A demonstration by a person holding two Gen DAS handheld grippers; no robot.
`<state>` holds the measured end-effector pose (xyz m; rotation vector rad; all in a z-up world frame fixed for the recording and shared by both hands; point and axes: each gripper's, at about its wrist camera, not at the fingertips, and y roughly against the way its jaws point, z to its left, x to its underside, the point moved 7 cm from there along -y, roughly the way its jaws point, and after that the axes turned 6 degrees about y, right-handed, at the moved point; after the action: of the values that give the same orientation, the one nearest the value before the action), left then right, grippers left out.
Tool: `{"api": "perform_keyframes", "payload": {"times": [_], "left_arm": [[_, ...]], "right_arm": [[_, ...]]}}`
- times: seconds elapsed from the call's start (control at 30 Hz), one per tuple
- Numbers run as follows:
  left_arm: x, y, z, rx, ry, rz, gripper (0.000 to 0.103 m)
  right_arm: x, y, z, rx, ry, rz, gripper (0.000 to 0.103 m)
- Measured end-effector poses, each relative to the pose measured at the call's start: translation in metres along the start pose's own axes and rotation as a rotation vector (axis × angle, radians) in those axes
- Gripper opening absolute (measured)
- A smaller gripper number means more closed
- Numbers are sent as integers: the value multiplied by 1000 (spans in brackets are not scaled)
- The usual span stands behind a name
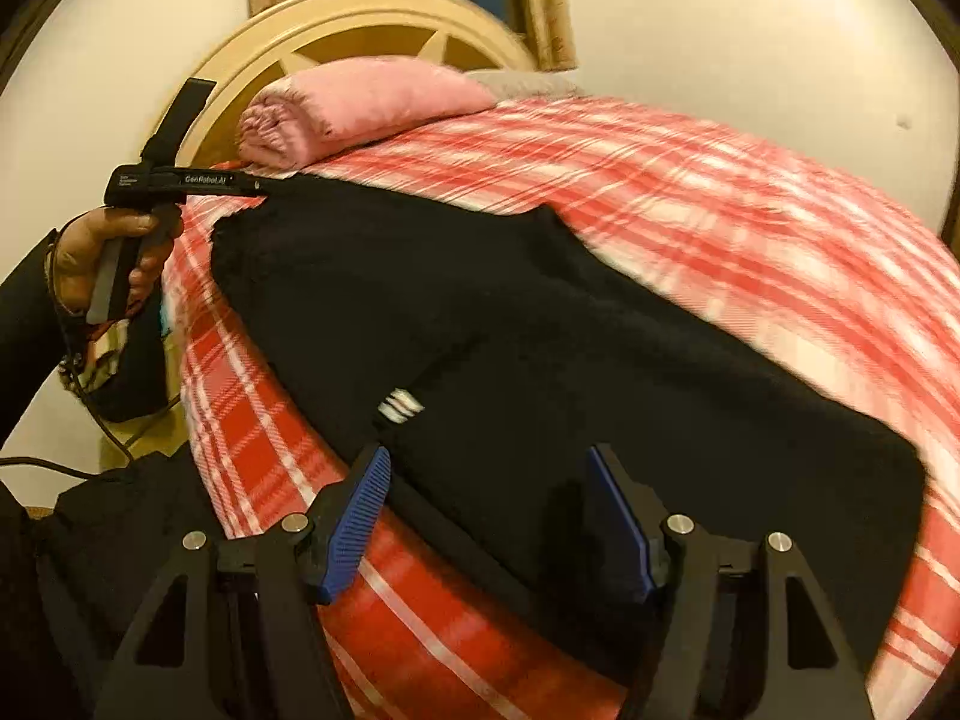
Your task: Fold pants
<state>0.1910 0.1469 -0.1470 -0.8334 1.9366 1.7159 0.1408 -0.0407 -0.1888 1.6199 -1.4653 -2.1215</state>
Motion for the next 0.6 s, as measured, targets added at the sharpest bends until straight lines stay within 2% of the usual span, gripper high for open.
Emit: {"api": "perform_keyframes", "payload": {"times": [0.07, 0.13, 0.23, 0.3, 0.37, 0.47, 0.6], "left_arm": [[0, 3, 46, -86, 50, -18, 80], [3, 3, 79, -111, 102, -28, 80], [9, -3, 118, -150, 156, -36, 80], [17, -11, 135, -133, 202, -26, 80], [22, -22, 144, -83, 254, -15, 80], [30, -36, 145, -22, 306, -5, 82], [25, -39, 138, 8, 285, -24, 83]], "right_arm": [[6, -24, 8, -14, 19, 68, 69], [6, -27, 17, 34, 76, 54, 69], [4, -21, 19, -2, 61, 55, 69], [1, -11, 15, -8, 46, 22, 69], [-2, -3, 11, 8, 36, 1, 69], [-3, 11, 0, 19, -12, -31, 69], [-7, 14, -7, 33, -51, -55, 69]]}}
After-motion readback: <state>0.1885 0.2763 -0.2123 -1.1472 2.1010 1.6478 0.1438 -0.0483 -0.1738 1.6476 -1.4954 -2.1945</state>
